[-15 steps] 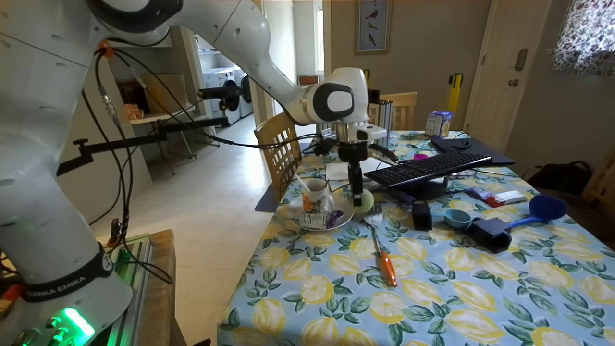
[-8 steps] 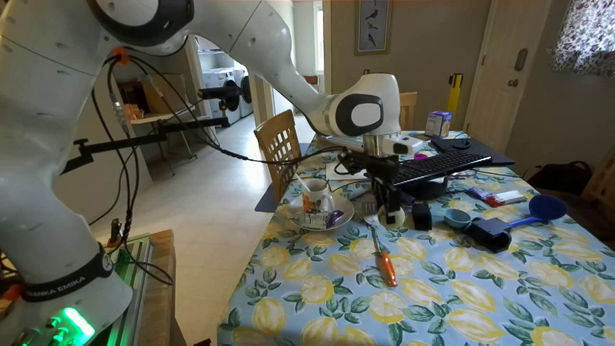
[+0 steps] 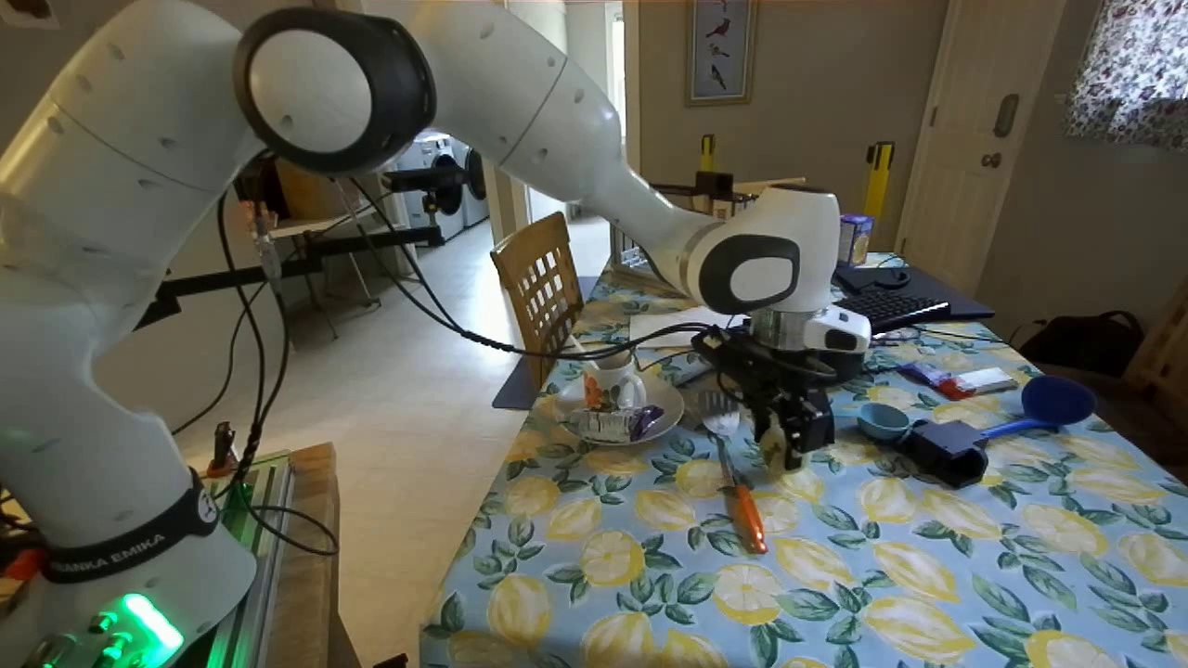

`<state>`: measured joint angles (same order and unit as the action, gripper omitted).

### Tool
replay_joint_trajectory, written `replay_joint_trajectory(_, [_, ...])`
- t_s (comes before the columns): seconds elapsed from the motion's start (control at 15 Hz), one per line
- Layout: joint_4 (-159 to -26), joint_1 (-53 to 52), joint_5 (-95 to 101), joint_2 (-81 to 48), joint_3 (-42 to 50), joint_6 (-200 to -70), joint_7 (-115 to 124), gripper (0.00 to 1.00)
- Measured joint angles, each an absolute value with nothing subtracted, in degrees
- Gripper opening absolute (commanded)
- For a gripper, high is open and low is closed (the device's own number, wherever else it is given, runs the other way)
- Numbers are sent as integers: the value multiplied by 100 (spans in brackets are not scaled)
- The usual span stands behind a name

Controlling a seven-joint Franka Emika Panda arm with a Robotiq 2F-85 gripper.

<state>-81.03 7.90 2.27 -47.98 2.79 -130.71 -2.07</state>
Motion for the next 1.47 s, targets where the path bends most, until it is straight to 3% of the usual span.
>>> replay_joint_trajectory(0.07, [-7952, 789, 227, -4929, 277, -13028, -271, 41])
replay_joint_trajectory(0.2, [-7682, 789, 227, -5077, 278, -12893, -332, 92])
replay_joint_trajectory(0.33, [-7466, 789, 227, -5185, 287, -12728, -334, 98])
replay_joint_trajectory(0.67, [-7225, 778, 217, -5185, 348, -12354, 104, 100])
replay_joint_trajectory(1.0, [-7241, 759, 201, -5030, 429, -13341, 360, 100])
replay_joint_trajectory(1.47, [-6983, 541, 210, -5182, 749, -13356, 1078, 100])
